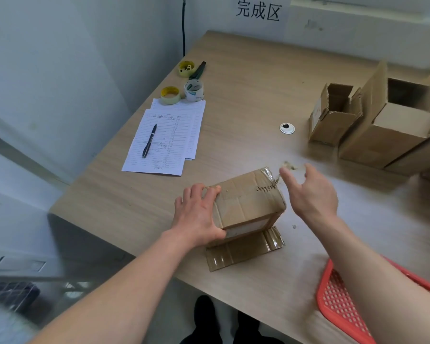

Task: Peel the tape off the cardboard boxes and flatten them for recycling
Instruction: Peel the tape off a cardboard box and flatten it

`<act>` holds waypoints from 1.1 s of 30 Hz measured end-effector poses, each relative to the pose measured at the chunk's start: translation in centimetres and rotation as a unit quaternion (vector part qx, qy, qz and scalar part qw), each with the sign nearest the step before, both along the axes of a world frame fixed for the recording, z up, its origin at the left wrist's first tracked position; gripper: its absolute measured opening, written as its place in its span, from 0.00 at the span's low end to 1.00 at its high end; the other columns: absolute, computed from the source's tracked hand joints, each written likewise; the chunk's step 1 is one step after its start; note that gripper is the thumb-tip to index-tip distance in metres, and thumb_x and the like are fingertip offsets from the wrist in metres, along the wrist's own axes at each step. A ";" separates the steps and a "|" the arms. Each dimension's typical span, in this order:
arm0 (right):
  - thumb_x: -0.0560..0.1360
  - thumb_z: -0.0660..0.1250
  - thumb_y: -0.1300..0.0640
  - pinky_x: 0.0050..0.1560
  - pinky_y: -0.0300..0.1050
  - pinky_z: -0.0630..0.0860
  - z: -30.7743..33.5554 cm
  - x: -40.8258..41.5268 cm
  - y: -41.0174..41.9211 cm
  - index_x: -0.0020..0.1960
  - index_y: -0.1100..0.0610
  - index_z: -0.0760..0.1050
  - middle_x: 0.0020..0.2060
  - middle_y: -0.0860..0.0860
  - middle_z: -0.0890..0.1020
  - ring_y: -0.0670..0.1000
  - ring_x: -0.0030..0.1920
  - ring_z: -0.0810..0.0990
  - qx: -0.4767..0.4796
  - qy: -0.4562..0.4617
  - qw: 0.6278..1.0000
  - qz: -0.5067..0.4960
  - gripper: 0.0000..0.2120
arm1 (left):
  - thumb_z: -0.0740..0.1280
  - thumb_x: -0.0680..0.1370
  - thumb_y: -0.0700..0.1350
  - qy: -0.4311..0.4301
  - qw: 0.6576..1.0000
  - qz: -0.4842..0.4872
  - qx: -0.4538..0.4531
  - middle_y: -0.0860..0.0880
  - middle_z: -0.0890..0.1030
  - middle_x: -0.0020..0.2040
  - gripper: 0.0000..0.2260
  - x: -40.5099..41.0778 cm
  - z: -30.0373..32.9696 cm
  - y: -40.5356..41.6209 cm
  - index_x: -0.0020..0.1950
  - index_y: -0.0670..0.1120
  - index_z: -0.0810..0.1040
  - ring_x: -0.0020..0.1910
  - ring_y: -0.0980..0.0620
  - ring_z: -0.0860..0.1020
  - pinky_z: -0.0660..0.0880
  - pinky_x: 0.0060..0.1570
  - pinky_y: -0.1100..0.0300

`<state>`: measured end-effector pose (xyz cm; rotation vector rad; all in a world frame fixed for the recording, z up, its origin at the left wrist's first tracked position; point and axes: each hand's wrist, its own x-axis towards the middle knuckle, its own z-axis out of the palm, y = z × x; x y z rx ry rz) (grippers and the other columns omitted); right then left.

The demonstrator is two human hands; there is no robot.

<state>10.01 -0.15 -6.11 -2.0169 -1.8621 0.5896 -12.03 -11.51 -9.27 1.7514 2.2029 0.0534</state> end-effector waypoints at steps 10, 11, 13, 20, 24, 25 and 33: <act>0.79 0.65 0.53 0.44 0.51 0.71 -1.9 -2.0 2.5 0.58 0.56 0.75 0.47 0.57 0.78 0.64 0.49 0.78 0.060 -0.065 0.968 0.233 0.11 | 0.74 0.61 0.61 -0.010 1.000 0.003 0.007 0.49 0.59 0.70 0.47 0.0 -0.1 -0.1 0.76 0.58 0.56 0.68 0.46 0.60 0.62 0.69 0.47; 0.79 0.64 0.55 0.44 0.53 0.72 -2.1 -2.0 2.4 0.62 0.57 0.74 0.48 0.59 0.79 0.66 0.48 0.78 0.061 -0.070 0.965 0.245 0.13 | 0.74 0.61 0.61 -0.010 1.000 0.003 0.008 0.49 0.59 0.70 0.47 0.0 -0.2 -0.1 0.76 0.58 0.56 0.68 0.46 0.60 0.62 0.69 0.47; 0.80 0.62 0.59 0.45 0.56 0.74 -2.6 -2.2 2.4 0.72 0.59 0.67 0.51 0.63 0.79 0.68 0.48 0.78 0.066 -0.079 0.960 0.262 0.21 | 0.74 0.61 0.61 -0.010 1.000 0.001 0.009 0.49 0.58 0.70 0.47 0.0 -0.2 -0.1 0.76 0.58 0.56 0.68 0.46 0.59 0.62 0.69 0.47; 0.78 0.59 0.65 0.53 0.48 0.69 -2.8 -2.8 2.8 0.71 0.55 0.71 0.54 0.59 0.82 0.64 0.57 0.77 0.010 0.093 0.990 0.109 0.22 | 0.74 0.61 0.63 -0.007 1.000 -0.004 0.010 0.49 0.58 0.70 0.48 -0.2 -0.4 -0.2 0.76 0.58 0.56 0.69 0.46 0.59 0.62 0.69 0.47; 0.77 0.66 0.54 0.37 0.49 0.65 -2.8 -2.3 2.3 0.41 0.58 0.72 0.35 0.51 0.74 0.56 0.41 0.73 -0.055 0.210 0.976 0.018 0.10 | 0.74 0.61 0.62 -0.009 1.000 -0.006 0.009 0.49 0.58 0.70 0.48 -0.2 -0.5 -0.1 0.76 0.58 0.56 0.69 0.46 0.58 0.62 0.70 0.46; 0.76 0.68 0.51 0.36 0.49 0.65 -2.6 -2.2 2.2 0.38 0.58 0.71 0.33 0.50 0.73 0.54 0.38 0.72 -0.049 0.213 0.976 0.023 0.14 | 0.74 0.61 0.62 -0.010 1.000 -0.005 0.009 0.49 0.58 0.70 0.48 -0.2 -0.5 -0.1 0.76 0.58 0.56 0.69 0.46 0.58 0.62 0.70 0.46; 0.72 0.63 0.29 0.36 0.48 0.63 -2.2 -2.2 3.6 0.36 0.54 0.64 0.35 0.52 0.74 0.58 0.38 0.71 0.029 -0.143 0.968 0.204 0.28 | 0.74 0.61 0.62 -0.013 1.000 -0.006 0.005 0.49 0.57 0.71 0.48 -0.2 -0.4 -0.1 0.76 0.58 0.55 0.70 0.46 0.57 0.60 0.71 0.47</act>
